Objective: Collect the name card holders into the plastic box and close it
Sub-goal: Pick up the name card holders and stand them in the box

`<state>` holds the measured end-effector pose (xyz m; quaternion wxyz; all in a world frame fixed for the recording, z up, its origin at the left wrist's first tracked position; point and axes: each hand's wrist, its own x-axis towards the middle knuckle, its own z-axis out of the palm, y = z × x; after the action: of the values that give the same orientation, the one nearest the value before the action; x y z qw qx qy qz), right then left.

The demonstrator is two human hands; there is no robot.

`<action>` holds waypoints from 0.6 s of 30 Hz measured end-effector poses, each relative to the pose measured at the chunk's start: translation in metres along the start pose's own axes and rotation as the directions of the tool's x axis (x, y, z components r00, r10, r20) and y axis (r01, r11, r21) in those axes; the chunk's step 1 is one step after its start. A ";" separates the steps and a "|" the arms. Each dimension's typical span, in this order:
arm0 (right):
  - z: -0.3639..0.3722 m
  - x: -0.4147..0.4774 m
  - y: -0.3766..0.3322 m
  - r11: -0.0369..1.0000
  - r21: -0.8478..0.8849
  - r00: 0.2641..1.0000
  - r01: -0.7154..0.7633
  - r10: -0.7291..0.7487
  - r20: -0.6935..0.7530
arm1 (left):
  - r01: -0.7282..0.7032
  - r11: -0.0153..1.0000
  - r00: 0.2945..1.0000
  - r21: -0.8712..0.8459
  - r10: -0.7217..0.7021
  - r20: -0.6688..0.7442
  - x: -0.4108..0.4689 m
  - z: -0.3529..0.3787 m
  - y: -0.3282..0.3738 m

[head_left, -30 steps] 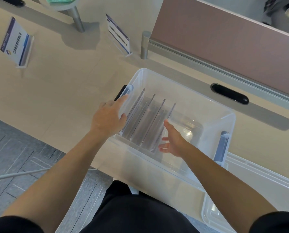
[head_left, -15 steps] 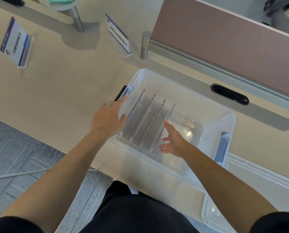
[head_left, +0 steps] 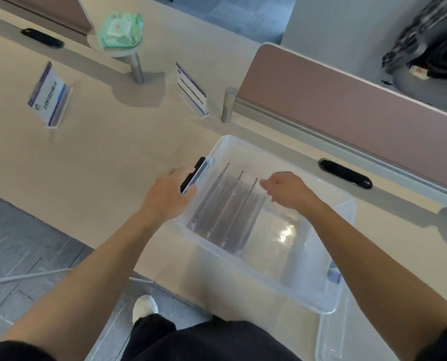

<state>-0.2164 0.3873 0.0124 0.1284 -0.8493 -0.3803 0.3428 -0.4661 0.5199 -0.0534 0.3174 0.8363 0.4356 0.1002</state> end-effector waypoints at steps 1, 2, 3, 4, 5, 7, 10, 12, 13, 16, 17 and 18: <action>-0.003 -0.002 -0.016 0.999 0.005 0.998 0.048 -0.048 -0.036 | -0.005 1.000 1.000 -0.022 0.005 -0.008 0.000 -0.010 -0.004; -0.005 -0.004 -0.033 0.996 0.008 0.994 0.088 -0.088 -0.064 | -0.003 0.998 1.000 -0.065 0.001 -0.024 -0.001 -0.020 -0.010; -0.004 -0.005 -0.049 0.993 0.003 0.989 0.121 -0.120 -0.081 | 0.003 0.994 0.999 -0.109 -0.008 -0.046 -0.001 -0.029 -0.015; -0.001 -0.006 -0.065 0.989 -0.012 0.985 0.145 -0.146 -0.092 | -0.006 0.989 0.998 -0.147 -0.004 -0.070 -0.001 -0.040 -0.023; 0.004 -0.007 -0.080 0.986 -0.024 0.981 0.163 -0.164 -0.103 | -0.021 0.985 0.997 -0.170 0.008 -0.076 -0.002 -0.052 -0.031; 0.016 -0.011 -0.114 0.982 -0.039 0.971 0.185 -0.189 -0.147 | -0.049 0.978 0.998 -0.202 0.040 -0.051 -0.001 -0.077 -0.049; 0.029 -0.015 -0.154 0.979 -0.037 0.962 0.202 -0.206 -0.179 | -0.029 0.970 1.000 -0.241 0.028 -0.007 0.004 -0.107 -0.069; 0.034 -0.014 -0.176 0.975 -0.067 0.958 0.211 -0.220 -0.186 | -0.028 0.973 1.000 -0.229 0.025 -0.017 0.012 -0.125 -0.076; 0.035 -0.013 -0.185 0.971 -0.088 0.952 0.224 -0.237 -0.192 | -0.030 0.974 0.999 -0.222 0.024 -0.028 0.017 -0.133 -0.077; 0.034 -0.011 -0.206 0.961 -0.127 0.928 0.247 -0.273 -0.254 | -0.047 0.970 0.997 -0.237 0.031 -0.072 0.038 -0.150 -0.085; 0.033 -0.007 -0.209 0.961 -0.112 0.917 0.255 -0.277 -0.288 | -0.058 0.970 0.995 -0.235 0.037 -0.096 0.045 -0.156 -0.088; 0.034 -0.004 -0.212 0.961 -0.093 0.907 0.261 -0.277 -0.318 | -0.063 0.972 0.992 -0.225 0.037 -0.120 0.051 -0.162 -0.092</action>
<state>-0.3594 0.5260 0.0911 0.2153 -0.8366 -0.4754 0.1664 -0.5683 0.6700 0.0103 0.3834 0.7979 0.4173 0.2056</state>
